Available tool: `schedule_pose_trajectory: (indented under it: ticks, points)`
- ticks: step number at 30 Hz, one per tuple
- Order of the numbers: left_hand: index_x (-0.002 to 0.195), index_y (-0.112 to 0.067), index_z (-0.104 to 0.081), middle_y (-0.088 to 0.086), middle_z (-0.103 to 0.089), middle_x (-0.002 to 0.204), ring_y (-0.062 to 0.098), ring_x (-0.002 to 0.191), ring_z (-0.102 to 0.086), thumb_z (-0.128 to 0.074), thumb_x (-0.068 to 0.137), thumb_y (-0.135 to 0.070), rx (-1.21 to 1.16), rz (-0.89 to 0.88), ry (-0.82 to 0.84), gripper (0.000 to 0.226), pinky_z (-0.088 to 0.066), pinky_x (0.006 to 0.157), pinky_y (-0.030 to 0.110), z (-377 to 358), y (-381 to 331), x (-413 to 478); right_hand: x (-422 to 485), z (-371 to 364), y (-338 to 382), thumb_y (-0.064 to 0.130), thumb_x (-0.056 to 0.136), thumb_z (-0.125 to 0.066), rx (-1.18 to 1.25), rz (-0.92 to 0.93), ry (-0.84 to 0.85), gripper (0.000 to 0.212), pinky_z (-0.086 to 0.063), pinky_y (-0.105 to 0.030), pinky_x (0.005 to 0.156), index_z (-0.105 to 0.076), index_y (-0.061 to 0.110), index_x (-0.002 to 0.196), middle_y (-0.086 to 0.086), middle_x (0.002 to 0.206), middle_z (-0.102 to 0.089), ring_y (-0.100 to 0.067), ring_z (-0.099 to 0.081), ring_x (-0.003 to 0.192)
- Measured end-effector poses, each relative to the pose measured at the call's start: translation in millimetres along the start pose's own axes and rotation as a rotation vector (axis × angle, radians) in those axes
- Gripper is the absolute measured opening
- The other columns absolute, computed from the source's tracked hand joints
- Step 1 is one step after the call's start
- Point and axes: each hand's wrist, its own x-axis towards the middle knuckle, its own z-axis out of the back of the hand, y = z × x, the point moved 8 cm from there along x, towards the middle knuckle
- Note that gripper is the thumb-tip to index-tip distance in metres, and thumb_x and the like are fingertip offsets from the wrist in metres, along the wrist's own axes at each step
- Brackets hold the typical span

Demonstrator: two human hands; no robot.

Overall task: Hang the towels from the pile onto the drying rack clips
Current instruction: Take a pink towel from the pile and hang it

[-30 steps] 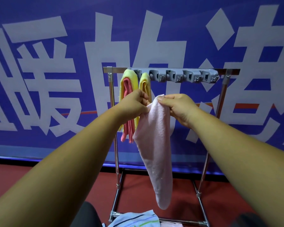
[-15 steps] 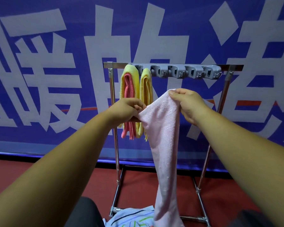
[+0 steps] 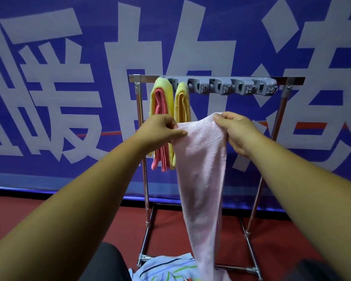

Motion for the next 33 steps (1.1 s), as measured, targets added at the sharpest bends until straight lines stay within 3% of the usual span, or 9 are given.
schedule_pose_trajectory:
  ticks: [5, 8, 12, 16, 20, 24, 27, 33]
  points:
    - [0.094, -0.014, -0.066, 0.002, -0.065, 0.086, 0.015, 0.080, -0.062, -0.072, 0.097, -0.041, -0.048, -0.022, -0.076, 0.027, -0.055, 0.069, 0.028, 4, -5, 5, 0, 4, -10, 0.026, 0.092, -0.076, -0.107, -0.044, 0.021, 0.020, -0.062, -0.043, 0.099, -0.080, 0.012, 0.105, -0.013, 0.109, -0.080, -0.027, -0.075, 0.103]
    - [0.096, -0.013, -0.065, 0.003, -0.065, 0.087, 0.015, 0.079, -0.061, -0.072, 0.097, -0.037, -0.037, -0.029, -0.066, 0.025, -0.054, 0.068, 0.027, 5, -7, 8, -3, 6, -8, 0.019, 0.089, -0.075, -0.178, -0.043, 0.021, 0.010, -0.065, -0.039, 0.088, -0.079, 0.010, 0.089, -0.014, 0.095, -0.079, -0.027, -0.073, 0.091]
    - [0.099, -0.013, -0.065, 0.003, -0.066, 0.089, 0.012, 0.077, -0.062, -0.074, 0.097, -0.032, -0.076, -0.041, -0.072, 0.021, -0.053, 0.067, 0.025, 8, -9, 11, -9, 8, -4, 0.018, 0.088, -0.079, -0.185, -0.021, 0.021, 0.009, -0.066, -0.039, 0.083, -0.079, 0.017, 0.079, -0.017, 0.101, -0.079, -0.026, -0.073, 0.089]
    - [0.098, -0.017, -0.067, 0.001, -0.068, 0.092, 0.013, 0.082, -0.064, -0.078, 0.094, -0.035, -0.107, -0.041, -0.066, 0.021, -0.055, 0.069, 0.026, 14, -8, 16, -15, 6, 0, 0.017, 0.088, -0.082, -0.192, -0.023, 0.087, 0.004, -0.066, -0.045, 0.084, -0.078, 0.017, 0.090, -0.010, 0.099, -0.079, -0.024, -0.074, 0.091]
    - [0.102, -0.027, -0.071, -0.006, -0.071, 0.104, 0.013, 0.100, -0.068, -0.078, 0.095, -0.034, -0.102, -0.051, -0.014, 0.012, -0.061, 0.084, 0.032, 14, -6, 19, -20, 2, 0, 0.013, 0.088, -0.083, -0.196, -0.026, 0.138, 0.012, -0.067, -0.045, 0.078, -0.076, 0.017, 0.097, -0.009, 0.100, -0.075, -0.024, -0.072, 0.085]
    - [0.116, -0.031, -0.074, -0.012, -0.070, 0.115, 0.012, 0.110, -0.065, -0.075, 0.098, -0.030, -0.062, -0.054, 0.009, 0.018, -0.060, 0.096, 0.035, 11, -3, 20, -18, 2, -5, 0.018, 0.091, -0.083, -0.281, -0.014, 0.167, 0.007, -0.064, -0.054, 0.092, -0.081, 0.019, 0.098, -0.008, 0.103, -0.081, -0.030, -0.078, 0.100]
    - [0.131, -0.030, -0.072, -0.011, -0.067, 0.126, 0.015, 0.119, -0.061, -0.072, 0.100, -0.031, 0.017, -0.046, 0.018, 0.031, -0.056, 0.103, 0.037, 9, -1, 20, -15, 5, -6, 0.023, 0.093, -0.082, -0.360, 0.012, 0.124, 0.004, -0.063, -0.053, 0.095, -0.083, 0.021, 0.096, -0.002, 0.098, -0.082, -0.026, -0.079, 0.098]
    - [0.119, -0.027, -0.076, -0.009, -0.070, 0.113, 0.015, 0.108, -0.063, -0.071, 0.099, -0.035, 0.164, -0.062, 0.000, 0.022, -0.055, 0.087, 0.029, 6, 0, 19, -12, 8, -3, 0.017, 0.095, -0.080, -0.369, 0.060, 0.021, 0.003, -0.066, -0.044, 0.089, -0.081, 0.019, 0.097, -0.001, 0.094, -0.082, -0.023, -0.080, 0.091]
